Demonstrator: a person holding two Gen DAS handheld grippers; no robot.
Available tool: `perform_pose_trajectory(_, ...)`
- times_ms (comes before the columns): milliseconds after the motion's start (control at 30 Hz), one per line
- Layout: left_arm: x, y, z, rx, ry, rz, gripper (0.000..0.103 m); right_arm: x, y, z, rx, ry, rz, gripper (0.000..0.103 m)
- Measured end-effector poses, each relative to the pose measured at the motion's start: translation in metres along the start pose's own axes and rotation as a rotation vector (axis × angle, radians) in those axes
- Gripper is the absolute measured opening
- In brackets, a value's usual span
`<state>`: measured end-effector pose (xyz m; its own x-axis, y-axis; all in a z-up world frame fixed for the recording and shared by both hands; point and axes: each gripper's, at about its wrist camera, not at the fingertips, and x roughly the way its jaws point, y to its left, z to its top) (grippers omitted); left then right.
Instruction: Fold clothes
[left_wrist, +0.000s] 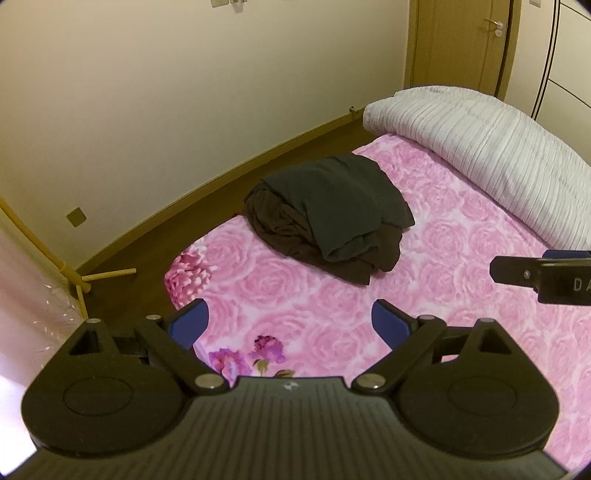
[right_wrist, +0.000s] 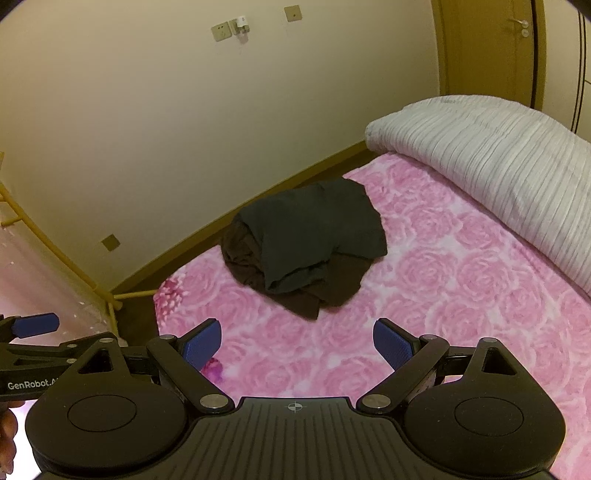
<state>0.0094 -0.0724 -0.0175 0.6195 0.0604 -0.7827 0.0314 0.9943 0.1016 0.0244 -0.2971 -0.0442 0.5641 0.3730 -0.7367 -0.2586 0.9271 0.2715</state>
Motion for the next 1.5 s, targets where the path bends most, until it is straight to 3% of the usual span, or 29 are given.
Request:
perform_pose_trajectory(600, 0.014, -0.014, 0.003, 0.058, -0.015, -0.035, 0.093, 0.016, -0.036, -0.003, 0.037, 0.031, -0.007, 0.092)
perform_pose_trajectory(700, 0.029, -0.006, 0.006, 0.107, -0.011, -0.041, 0.093, 0.024, -0.04, 0.0, 0.026, 0.023, -0.019, 0.092)
perform_pose_trajectory(800, 0.052, 0.004, 0.014, 0.216, -0.036, -0.054, 0.093, 0.037, -0.04, 0.007, 0.003, 0.02, -0.014, 0.092)
perform_pose_trajectory(933, 0.102, 0.02, 0.033, 0.372, -0.08, -0.092, 0.093, 0.066, -0.031, 0.02, -0.076, 0.023, -0.025, 0.092)
perform_pose_trajectory(1067, 0.179, 0.032, 0.063, 0.505, -0.089, -0.143, 0.093, 0.112, -0.021, 0.036, -0.153, 0.03, -0.053, 0.092)
perform_pose_trajectory(1333, 0.339, 0.042, 0.119, 0.739, -0.078, -0.253, 0.093, 0.253, -0.008, 0.079, -0.228, 0.099, -0.092, 0.092)
perform_pose_trajectory(1500, 0.424, 0.03, 0.148, 0.78, -0.027, -0.319, 0.089, 0.335, -0.016, 0.091, -0.275, 0.144, -0.123, 0.092)
